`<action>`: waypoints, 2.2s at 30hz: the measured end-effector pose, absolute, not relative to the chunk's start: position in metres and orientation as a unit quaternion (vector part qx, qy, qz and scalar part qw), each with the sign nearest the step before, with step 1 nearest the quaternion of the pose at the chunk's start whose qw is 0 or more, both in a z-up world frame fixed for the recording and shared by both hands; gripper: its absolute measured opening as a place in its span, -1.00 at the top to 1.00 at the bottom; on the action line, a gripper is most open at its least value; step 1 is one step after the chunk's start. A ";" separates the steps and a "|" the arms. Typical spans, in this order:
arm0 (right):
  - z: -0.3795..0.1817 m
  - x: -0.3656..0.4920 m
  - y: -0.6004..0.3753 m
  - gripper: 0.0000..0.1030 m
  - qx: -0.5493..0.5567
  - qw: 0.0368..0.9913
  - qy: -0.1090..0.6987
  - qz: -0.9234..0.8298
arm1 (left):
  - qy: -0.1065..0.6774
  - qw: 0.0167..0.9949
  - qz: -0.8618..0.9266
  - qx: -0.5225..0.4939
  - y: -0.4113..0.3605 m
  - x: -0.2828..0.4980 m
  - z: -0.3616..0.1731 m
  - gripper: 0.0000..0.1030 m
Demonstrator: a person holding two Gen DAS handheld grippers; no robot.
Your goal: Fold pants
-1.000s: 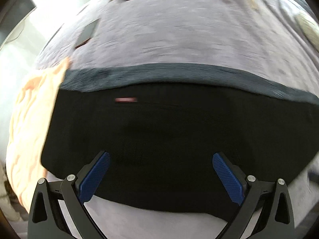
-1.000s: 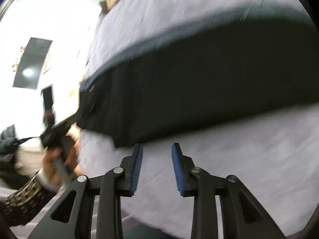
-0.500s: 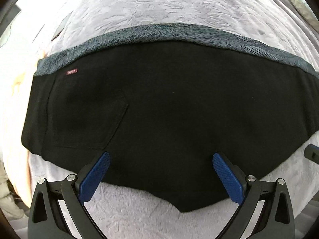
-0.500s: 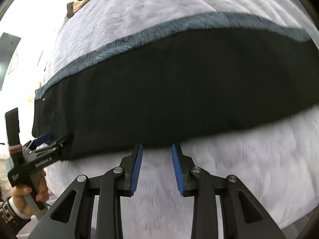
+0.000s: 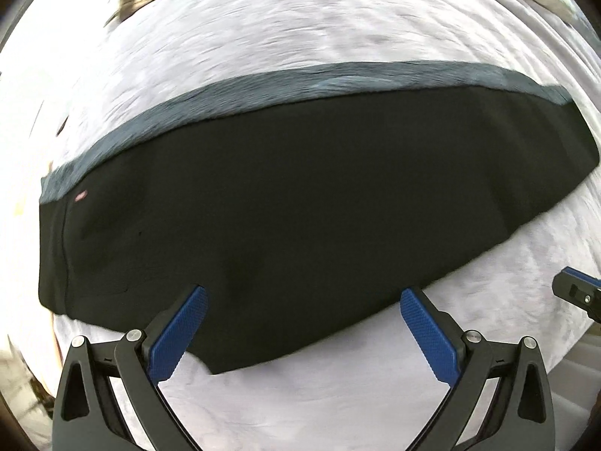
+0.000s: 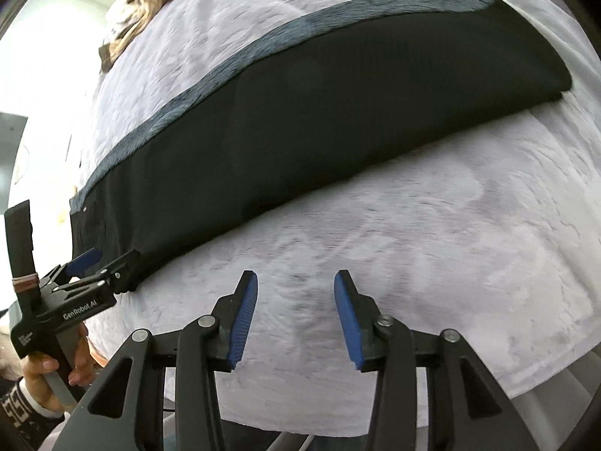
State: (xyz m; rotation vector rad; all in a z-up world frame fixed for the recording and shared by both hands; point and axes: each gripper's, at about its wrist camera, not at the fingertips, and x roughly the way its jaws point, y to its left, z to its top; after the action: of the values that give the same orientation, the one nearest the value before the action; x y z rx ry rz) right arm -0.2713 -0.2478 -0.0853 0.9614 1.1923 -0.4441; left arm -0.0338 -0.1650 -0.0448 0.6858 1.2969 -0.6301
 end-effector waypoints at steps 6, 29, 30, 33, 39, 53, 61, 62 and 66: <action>-0.089 -0.290 -0.266 0.09 0.450 0.693 0.521 -0.212 | 0.580 0.686 -0.299 0.321 -0.202 -0.066 -0.044 -1.00; -0.095 -0.355 -0.387 0.04 0.499 0.698 0.451 -0.245 | 0.585 0.687 -0.310 0.300 -0.316 -0.133 -0.023 -1.00; -0.096 -0.356 -0.393 0.04 0.504 0.697 0.446 -0.246 | 0.585 0.688 -0.310 0.297 -0.319 -0.133 -0.021 -1.00; -0.101 -0.362 -0.411 0.04 0.523 0.691 0.427 -0.258 | 0.582 0.694 -0.313 0.287 -0.333 -0.128 -0.016 -1.00; -0.110 -0.372 -0.440 0.04 0.560 0.677 0.381 -0.289 | 0.574 0.701 -0.307 0.292 -0.366 -0.112 -0.035 -1.00; -0.129 -0.383 -0.455 0.54 0.595 0.670 0.337 -0.289 | 0.591 0.695 -0.286 0.294 -0.381 -0.104 -0.095 -1.00; -0.144 -0.379 -0.440 0.21 0.633 0.673 0.311 -0.225 | 0.583 0.700 -0.286 0.297 -0.374 -0.117 -0.095 -1.00; -0.146 -0.378 -0.439 0.21 0.634 0.673 0.308 -0.222 | 0.582 0.701 -0.286 0.297 -0.372 -0.118 -0.096 -1.00; -0.159 -0.373 -0.439 0.21 0.641 0.673 0.299 -0.215 | 0.575 0.705 -0.289 0.299 -0.375 -0.118 -0.103 -1.00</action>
State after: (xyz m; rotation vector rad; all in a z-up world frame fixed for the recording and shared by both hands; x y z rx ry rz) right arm -0.3730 -0.4394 -0.1593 1.4428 0.6723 -0.4849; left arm -0.1182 -0.3748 -0.1025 0.6654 1.2779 -0.6425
